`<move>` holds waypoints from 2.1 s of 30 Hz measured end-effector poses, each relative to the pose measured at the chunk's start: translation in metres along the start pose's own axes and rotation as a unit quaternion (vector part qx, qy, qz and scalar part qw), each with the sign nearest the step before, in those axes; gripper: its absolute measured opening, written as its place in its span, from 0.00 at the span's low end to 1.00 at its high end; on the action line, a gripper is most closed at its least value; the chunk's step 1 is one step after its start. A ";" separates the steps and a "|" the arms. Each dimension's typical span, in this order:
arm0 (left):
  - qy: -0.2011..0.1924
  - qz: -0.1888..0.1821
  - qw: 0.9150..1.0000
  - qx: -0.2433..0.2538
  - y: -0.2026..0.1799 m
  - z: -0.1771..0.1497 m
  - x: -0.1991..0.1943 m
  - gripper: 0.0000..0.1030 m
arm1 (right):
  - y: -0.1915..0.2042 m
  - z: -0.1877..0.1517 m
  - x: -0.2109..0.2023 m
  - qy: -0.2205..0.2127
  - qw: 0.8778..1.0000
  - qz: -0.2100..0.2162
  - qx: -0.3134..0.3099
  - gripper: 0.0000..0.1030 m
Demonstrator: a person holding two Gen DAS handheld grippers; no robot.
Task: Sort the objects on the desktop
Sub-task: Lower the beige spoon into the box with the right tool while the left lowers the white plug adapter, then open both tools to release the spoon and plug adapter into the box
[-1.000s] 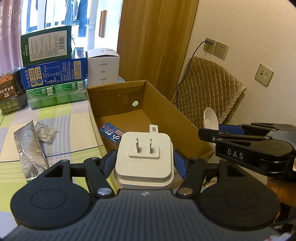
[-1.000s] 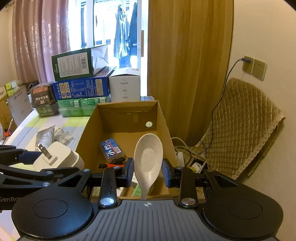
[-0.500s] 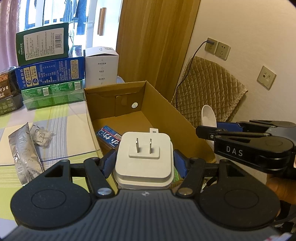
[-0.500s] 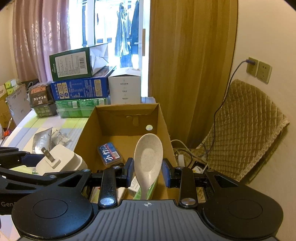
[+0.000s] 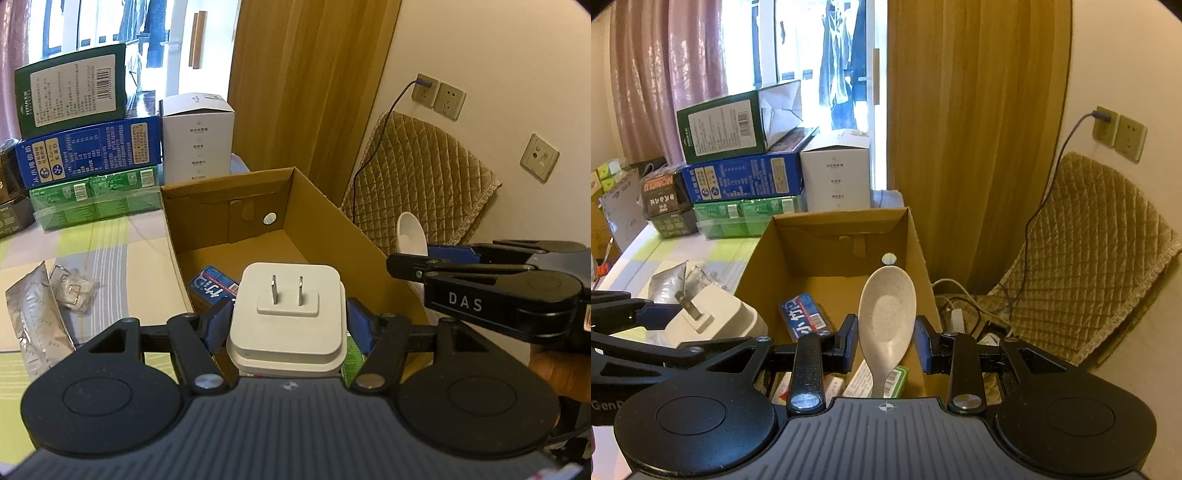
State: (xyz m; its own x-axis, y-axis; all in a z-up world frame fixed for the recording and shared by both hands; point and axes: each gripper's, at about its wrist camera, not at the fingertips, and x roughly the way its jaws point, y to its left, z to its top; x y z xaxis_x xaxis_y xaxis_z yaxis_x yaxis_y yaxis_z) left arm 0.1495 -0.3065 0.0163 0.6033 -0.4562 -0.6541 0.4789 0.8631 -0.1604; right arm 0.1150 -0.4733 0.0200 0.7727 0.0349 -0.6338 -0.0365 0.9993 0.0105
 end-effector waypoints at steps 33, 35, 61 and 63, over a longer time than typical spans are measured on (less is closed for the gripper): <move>0.009 0.016 1.000 0.018 0.020 0.009 0.021 0.66 | 0.004 0.016 0.027 0.004 1.000 0.001 0.004 0.29; 0.009 0.017 1.000 0.015 0.022 0.008 0.019 0.66 | 0.005 0.016 0.027 0.004 1.000 0.004 0.006 0.29; 0.000 0.050 0.998 -0.022 0.066 -0.016 -0.031 0.66 | 0.031 0.024 -0.001 -0.032 0.999 0.031 0.024 0.72; -0.003 0.055 0.998 -0.024 0.071 -0.018 -0.039 0.67 | 0.040 0.025 -0.007 -0.034 0.998 0.037 0.022 0.72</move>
State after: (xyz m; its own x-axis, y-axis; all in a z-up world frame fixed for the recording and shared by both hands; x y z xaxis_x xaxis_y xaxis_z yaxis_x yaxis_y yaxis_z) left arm 0.1486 -0.2231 0.0173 0.6553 -0.3588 -0.6647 0.3783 0.9176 -0.1224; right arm 0.1238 -0.4336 0.0441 0.8107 0.1076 -0.5755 -0.0677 0.9936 0.0904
